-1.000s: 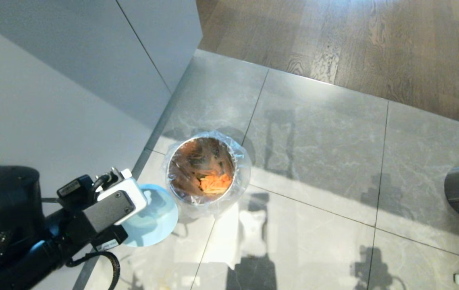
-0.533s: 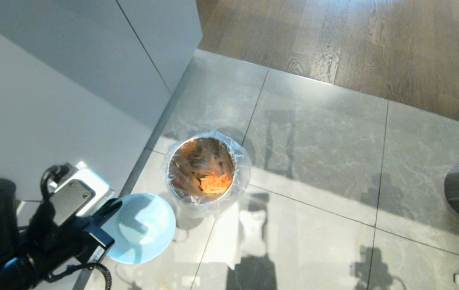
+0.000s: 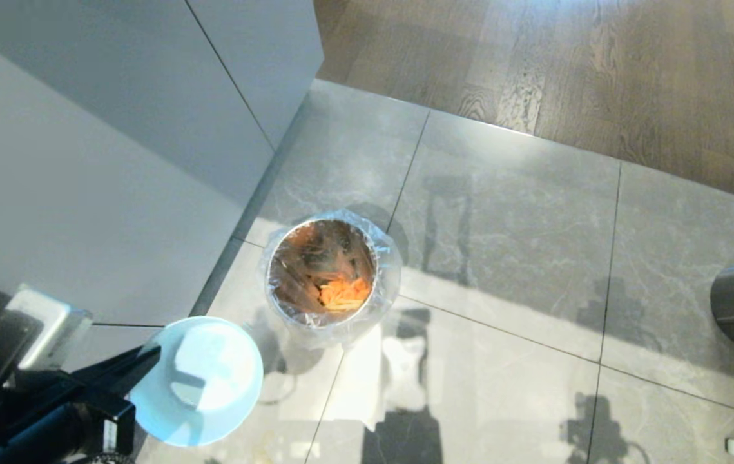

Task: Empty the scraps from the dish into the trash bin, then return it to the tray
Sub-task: Put the bowl back to the table

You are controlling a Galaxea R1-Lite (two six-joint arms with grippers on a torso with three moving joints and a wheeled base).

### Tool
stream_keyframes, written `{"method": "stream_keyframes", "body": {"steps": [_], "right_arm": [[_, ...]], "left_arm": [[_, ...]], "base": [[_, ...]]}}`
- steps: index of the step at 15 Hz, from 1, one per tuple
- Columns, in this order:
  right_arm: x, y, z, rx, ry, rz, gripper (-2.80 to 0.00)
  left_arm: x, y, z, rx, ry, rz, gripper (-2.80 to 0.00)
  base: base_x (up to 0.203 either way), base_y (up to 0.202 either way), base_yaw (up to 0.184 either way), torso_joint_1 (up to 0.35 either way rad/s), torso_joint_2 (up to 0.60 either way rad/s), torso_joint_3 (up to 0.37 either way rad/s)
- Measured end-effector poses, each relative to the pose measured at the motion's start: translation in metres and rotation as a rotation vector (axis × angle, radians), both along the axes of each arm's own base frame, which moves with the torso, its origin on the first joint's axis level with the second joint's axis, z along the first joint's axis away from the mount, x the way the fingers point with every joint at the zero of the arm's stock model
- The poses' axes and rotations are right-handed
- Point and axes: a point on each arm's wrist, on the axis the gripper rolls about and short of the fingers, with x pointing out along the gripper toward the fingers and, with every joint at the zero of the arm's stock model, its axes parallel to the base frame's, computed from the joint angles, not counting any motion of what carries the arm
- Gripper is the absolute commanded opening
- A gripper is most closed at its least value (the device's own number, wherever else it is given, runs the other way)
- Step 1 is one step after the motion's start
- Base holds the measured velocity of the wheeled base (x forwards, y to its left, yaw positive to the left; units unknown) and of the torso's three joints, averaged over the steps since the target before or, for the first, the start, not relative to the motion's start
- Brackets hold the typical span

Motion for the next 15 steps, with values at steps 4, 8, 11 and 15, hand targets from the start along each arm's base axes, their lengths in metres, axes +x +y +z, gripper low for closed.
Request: {"method": "stream_keyframes", "body": {"steps": [4,8,11,15], "right_arm": [[0.0,0.0,0.0,0.001,0.0,0.0,-2.8],[0.0,0.0,0.0,0.0,0.0,0.0,-2.8],[0.0,0.0,0.0,0.0,0.0,0.0,-2.8],[0.0,0.0,0.0,0.0,0.0,0.0,-2.8]], "left_arm": [[-0.017,0.015,-0.012,-0.099,0.005,0.053,-2.8],[-0.033,0.026,-0.026,-0.208,0.04,0.006,-2.8],[-0.047,0.035,-0.044,-0.23,0.053,0.008,-2.8],[-0.064,0.044,-0.061,-0.222,0.078,0.075,-2.8]], "base": [[0.0,0.0,0.0,0.0,0.0,0.0],[0.0,0.0,0.0,0.0,0.0,0.0],[0.0,0.0,0.0,0.0,0.0,0.0],[0.0,0.0,0.0,0.0,0.0,0.0]]}}
